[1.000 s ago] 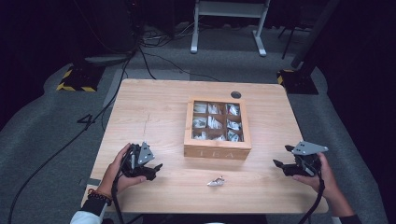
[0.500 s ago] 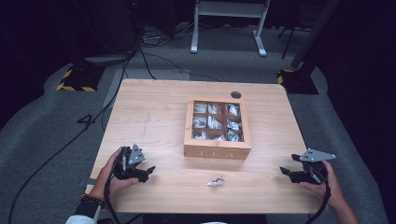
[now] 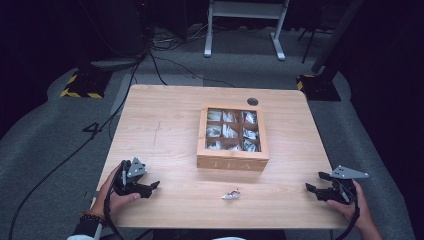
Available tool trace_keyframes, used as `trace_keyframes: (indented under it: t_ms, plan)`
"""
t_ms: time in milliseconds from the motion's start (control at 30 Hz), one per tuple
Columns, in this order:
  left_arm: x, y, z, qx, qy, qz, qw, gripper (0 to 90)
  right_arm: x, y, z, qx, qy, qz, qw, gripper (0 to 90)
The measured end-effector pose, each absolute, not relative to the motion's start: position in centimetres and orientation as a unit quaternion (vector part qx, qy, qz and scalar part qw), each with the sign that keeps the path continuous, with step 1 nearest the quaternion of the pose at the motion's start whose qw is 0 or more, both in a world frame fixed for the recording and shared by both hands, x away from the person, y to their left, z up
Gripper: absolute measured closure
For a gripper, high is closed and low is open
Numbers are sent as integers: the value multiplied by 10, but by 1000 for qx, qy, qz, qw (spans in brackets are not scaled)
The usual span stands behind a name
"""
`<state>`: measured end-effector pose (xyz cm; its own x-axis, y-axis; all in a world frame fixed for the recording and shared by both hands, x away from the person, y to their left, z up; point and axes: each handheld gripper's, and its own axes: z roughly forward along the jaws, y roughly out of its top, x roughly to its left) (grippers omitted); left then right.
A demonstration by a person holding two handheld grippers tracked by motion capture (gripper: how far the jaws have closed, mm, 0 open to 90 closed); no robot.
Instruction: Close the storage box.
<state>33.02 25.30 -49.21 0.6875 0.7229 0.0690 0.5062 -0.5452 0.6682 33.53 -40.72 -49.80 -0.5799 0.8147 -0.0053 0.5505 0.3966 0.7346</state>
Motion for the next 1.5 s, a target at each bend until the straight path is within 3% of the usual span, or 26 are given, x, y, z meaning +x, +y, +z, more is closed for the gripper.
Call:
trace_keyframes:
  t_ms: [267, 1500]
  plan:
    - [329, 273, -502, 850, 381, 140, 335, 175, 332, -413, -503, 432, 805, 358, 193, 224]
    - [324, 278, -504, 845, 383, 148, 342, 176, 334, -413, -504, 440, 801, 355, 197, 208]
